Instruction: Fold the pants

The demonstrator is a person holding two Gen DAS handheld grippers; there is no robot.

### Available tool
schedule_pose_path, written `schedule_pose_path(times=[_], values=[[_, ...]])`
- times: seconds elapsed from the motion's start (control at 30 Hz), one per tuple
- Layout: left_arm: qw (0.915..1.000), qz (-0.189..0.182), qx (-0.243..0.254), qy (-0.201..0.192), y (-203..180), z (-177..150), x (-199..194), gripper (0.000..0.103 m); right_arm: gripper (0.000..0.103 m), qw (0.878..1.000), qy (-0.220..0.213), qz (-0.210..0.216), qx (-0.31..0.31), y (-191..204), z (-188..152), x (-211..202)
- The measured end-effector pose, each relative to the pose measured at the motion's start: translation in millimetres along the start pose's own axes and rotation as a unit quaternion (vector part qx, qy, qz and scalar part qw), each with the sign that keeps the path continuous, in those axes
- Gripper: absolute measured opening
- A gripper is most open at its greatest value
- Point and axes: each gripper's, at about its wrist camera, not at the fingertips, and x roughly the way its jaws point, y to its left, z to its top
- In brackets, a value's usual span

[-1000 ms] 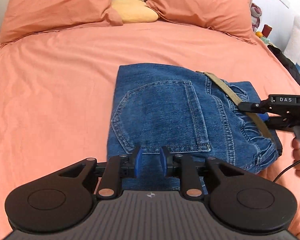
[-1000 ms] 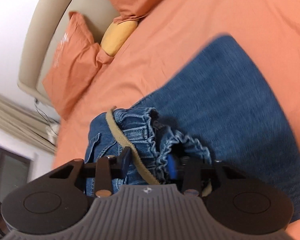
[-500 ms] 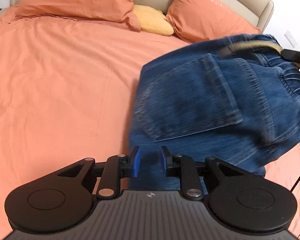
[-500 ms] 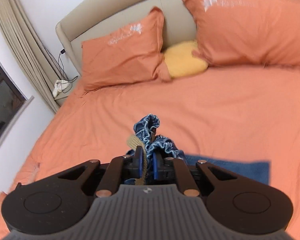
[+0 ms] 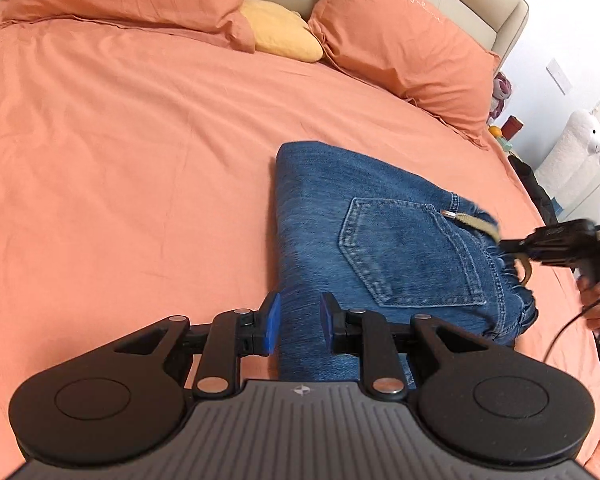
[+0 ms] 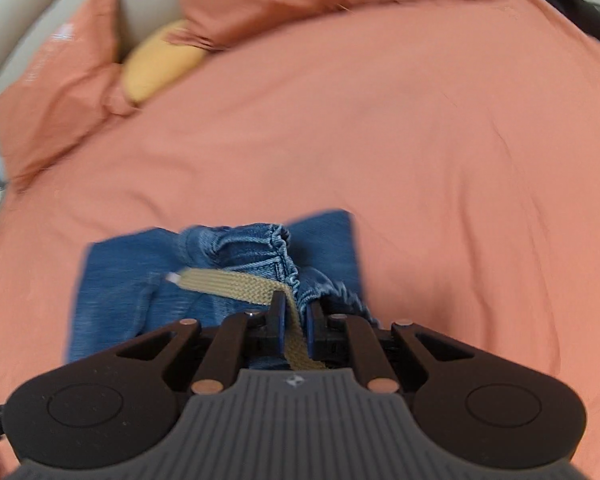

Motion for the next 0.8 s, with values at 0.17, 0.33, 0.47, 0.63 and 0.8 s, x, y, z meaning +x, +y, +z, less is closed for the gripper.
schedule_pose_path(times=[0.17,0.33,0.47,0.63,0.8], values=[[0.9997,-0.008,0.019,0.012,-5.6,0.3,4.0,0.026,0.006,0.998,0.012,-0.050,-0.022,-3.6,-7.9,28.3],[0.9984,-0.005,0.052,0.019,-20.5,-4.9,4.4,0.028,0.029,0.994,-0.035,-0.075,-0.075,7.6,-21.2,-2.5],[0.9956,0.018,0.090,0.015,-38.9,-20.3,6.5,0.032,0.032,0.986,-0.098,-0.069,-0.115,13.4,-59.8,-50.1],[0.9929,0.034,0.107,0.037,-49.9,-40.6,19.3,0.031,0.031,0.982,-0.152,-0.015,-0.108,16.6,-119.8,-68.4],[0.9868,0.063,0.137,0.060,-52.9,-55.8,27.3,0.031,0.030,0.986,-0.134,-0.033,-0.088,9.2,-148.4,-39.2]])
